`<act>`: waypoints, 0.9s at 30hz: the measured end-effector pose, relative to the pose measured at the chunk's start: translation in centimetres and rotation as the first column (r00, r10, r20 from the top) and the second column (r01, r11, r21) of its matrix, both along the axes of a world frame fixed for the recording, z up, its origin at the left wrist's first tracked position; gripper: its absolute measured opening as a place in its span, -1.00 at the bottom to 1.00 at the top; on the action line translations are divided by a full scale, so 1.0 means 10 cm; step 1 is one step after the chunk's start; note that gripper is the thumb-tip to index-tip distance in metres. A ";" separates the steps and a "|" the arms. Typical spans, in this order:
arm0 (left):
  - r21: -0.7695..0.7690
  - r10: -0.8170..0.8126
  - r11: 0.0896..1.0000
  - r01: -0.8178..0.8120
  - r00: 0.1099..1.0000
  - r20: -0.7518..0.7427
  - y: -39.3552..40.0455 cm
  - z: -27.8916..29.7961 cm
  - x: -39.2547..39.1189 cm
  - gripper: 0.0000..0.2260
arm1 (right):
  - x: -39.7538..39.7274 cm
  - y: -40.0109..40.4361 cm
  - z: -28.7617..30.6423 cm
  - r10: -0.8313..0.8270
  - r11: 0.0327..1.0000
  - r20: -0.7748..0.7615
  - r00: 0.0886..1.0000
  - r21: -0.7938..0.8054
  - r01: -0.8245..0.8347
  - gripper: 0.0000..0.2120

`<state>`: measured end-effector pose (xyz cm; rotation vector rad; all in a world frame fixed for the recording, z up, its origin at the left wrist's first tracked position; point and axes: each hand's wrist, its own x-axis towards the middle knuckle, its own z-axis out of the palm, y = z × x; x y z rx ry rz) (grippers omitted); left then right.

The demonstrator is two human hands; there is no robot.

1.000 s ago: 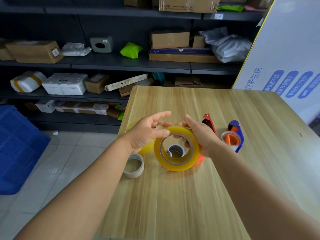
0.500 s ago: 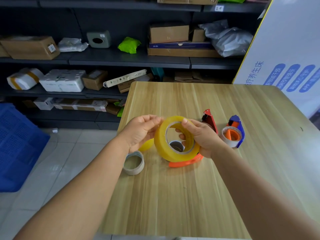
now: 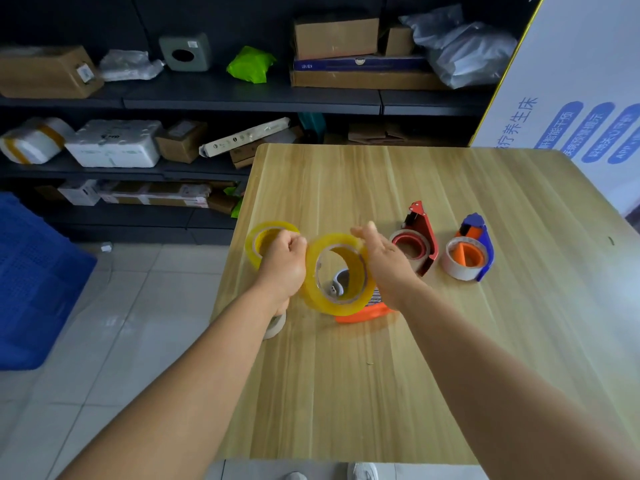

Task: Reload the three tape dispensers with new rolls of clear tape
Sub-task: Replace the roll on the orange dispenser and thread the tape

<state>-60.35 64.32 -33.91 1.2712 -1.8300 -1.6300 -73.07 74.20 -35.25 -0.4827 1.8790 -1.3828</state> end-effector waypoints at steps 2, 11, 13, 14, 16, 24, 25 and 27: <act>-0.060 0.042 0.997 -0.042 0.999 -0.007 -0.02 -0.02 0.03 -0.79 | 0.02 -0.04 -0.12 -0.144 0.989 0.024 0.989 0.035 0.143 -0.54; -0.073 0.146 0.986 -0.146 0.989 -0.008 -0.16 -0.14 0.14 -0.82 | 0.27 -0.02 -0.70 0.632 0.712 -0.475 0.613 0.669 -0.215 -0.66; -0.066 0.157 0.986 -0.156 0.988 0.004 -0.15 -0.17 0.13 -0.83 | 0.30 0.01 -0.70 0.671 0.696 -0.508 0.540 0.683 -0.221 -0.64; -0.049 0.165 0.985 -0.165 0.986 0.006 -0.16 -0.18 0.13 -0.84 | 0.29 0.04 -0.70 0.678 0.697 -0.527 0.513 0.683 -0.220 -0.63; -0.009 0.179 0.984 -0.179 0.984 0.002 -0.17 -0.20 0.12 -0.84 | 0.23 0.11 -0.73 0.701 0.683 -0.538 0.467 0.695 -0.225 -0.57; 0.144 0.168 0.975 -0.166 0.986 -0.001 -0.15 -0.28 0.07 -0.85 | 0.05 0.49 -0.80 0.697 0.717 -0.598 0.397 0.582 -0.383 -0.60; 0.163 0.167 0.973 -0.164 0.986 -0.001 -0.14 -0.30 0.07 -0.85 | 0.05 0.54 -0.81 0.659 0.752 -0.619 0.427 0.536 -0.383 -0.61; 0.212 0.180 0.962 -0.173 0.984 -0.012 -0.11 -0.35 0.06 -0.80 | 0.05 0.62 -0.81 0.564 0.825 -0.654 0.505 0.473 -0.310 -0.63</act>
